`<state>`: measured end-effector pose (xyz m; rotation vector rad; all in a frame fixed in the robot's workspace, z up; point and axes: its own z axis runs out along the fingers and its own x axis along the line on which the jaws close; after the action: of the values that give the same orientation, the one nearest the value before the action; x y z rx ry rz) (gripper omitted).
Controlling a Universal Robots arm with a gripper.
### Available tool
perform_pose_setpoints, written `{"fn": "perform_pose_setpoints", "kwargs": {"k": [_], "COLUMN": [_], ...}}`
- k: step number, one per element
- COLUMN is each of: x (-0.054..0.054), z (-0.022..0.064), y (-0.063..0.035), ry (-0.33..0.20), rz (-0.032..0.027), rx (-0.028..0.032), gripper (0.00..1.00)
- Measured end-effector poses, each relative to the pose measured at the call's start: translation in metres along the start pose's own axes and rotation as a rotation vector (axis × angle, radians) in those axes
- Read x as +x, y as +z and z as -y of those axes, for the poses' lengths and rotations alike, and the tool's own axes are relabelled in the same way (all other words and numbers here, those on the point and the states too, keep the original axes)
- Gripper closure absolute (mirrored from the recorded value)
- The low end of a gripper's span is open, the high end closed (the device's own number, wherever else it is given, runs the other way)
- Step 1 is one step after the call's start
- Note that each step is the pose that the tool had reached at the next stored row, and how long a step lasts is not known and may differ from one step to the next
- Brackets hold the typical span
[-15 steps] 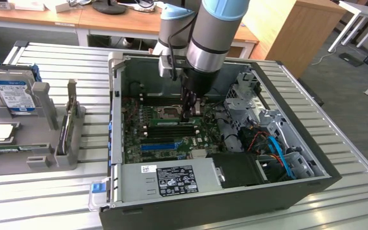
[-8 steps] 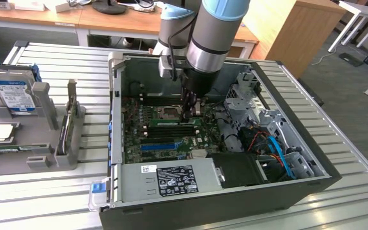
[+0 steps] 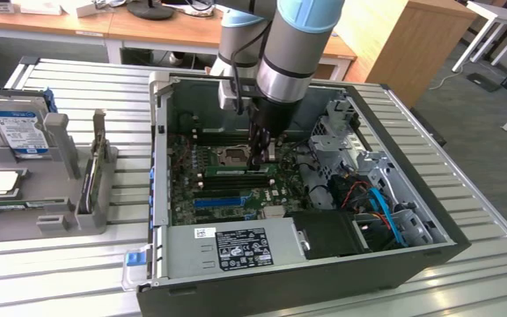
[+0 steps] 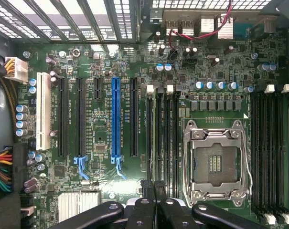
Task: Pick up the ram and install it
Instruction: 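Insert the ram into the slot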
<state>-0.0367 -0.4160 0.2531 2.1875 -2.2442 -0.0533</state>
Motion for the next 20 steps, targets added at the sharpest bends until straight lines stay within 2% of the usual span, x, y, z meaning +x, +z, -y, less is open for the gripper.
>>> {"fn": "perform_pose_setpoints", "kwargs": {"k": [20], "x": [0.0000], "z": [0.0002], "y": [0.0046], "ry": [0.000], "rz": [0.0006], "rx": [0.0003], "gripper": [0.88]}}
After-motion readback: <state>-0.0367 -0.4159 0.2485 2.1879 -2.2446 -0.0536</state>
